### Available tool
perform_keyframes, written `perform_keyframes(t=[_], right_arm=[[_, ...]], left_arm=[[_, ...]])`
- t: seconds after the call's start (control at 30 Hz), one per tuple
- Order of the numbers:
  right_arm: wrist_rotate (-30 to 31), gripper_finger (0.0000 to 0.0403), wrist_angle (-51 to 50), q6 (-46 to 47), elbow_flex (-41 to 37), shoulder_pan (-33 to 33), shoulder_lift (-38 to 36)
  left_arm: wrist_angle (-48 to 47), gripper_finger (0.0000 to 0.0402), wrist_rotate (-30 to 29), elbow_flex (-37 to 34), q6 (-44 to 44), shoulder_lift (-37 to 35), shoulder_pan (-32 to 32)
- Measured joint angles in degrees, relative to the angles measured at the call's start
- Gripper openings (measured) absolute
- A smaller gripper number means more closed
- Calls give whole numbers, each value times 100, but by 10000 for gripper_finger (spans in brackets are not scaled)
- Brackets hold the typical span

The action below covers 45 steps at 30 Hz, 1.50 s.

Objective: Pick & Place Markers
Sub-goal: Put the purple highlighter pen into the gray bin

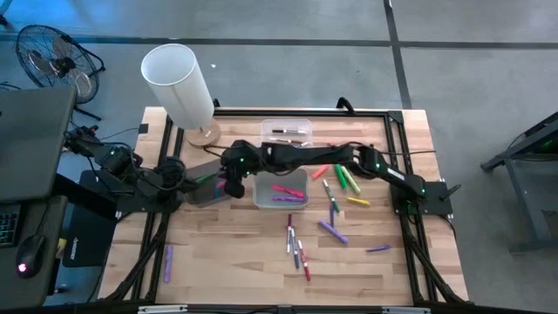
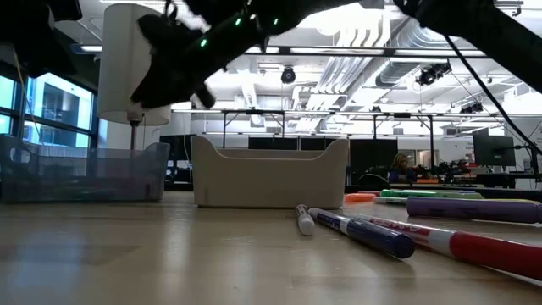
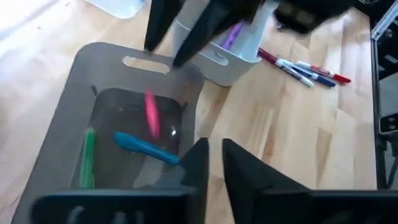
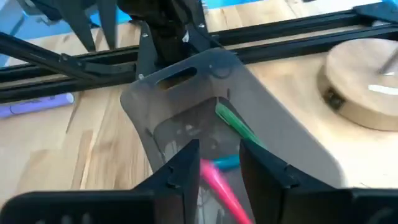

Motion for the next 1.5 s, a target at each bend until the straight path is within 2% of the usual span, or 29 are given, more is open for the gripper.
perform_keyframes(t=[0.1,0.2,0.33,0.4,0.5,0.67,0.73,0.83,1.0,1.17,1.27,1.37,1.5], right_arm=[[4,116,-436,-1,11,-62,-346],[15,111,-1392,-1,12,-119,-754],[65,86,-2752,-131,7,-141,-1345],[291,74,-3058,-228,-176,-140,-1650],[563,60,-2980,-191,-970,-120,-2227],[731,45,-2220,277,-2892,-70,-3630],[748,40,-2053,544,-3652,-33,-4218],[938,35,-1971,877,-4680,82,-5087],[1324,28,-1922,1262,-6060,336,-6564],[1420,23,-1920,1521,-7089,498,-7796],[1426,23,-1885,1541,-7561,514,-8341],[1422,23,-1704,1694,-7909,514,-8733],[1347,23,-1424,1951,-8228,518,-8981]], left_arm=[[-6,96,-351,0,16,41,1],[74,132,-620,0,17,41,1],[335,153,-637,0,260,69,0],[587,154,-714,1,469,115,1],[1189,145,-1200,4,370,453,1],[2549,106,-1194,67,791,1784,1],[2707,94,-1159,262,803,2532,2],[2436,82,-1051,785,197,3609,6],[1362,79,52,2034,-1457,5023,3],[-649,78,1687,3387,-2701,6417,3],[-1622,78,3012,3817,-2633,7126,-67],[-1771,78,4268,3838,-2009,7537,-295],[-1755,78,5239,3835,-1260,7939,-666]])
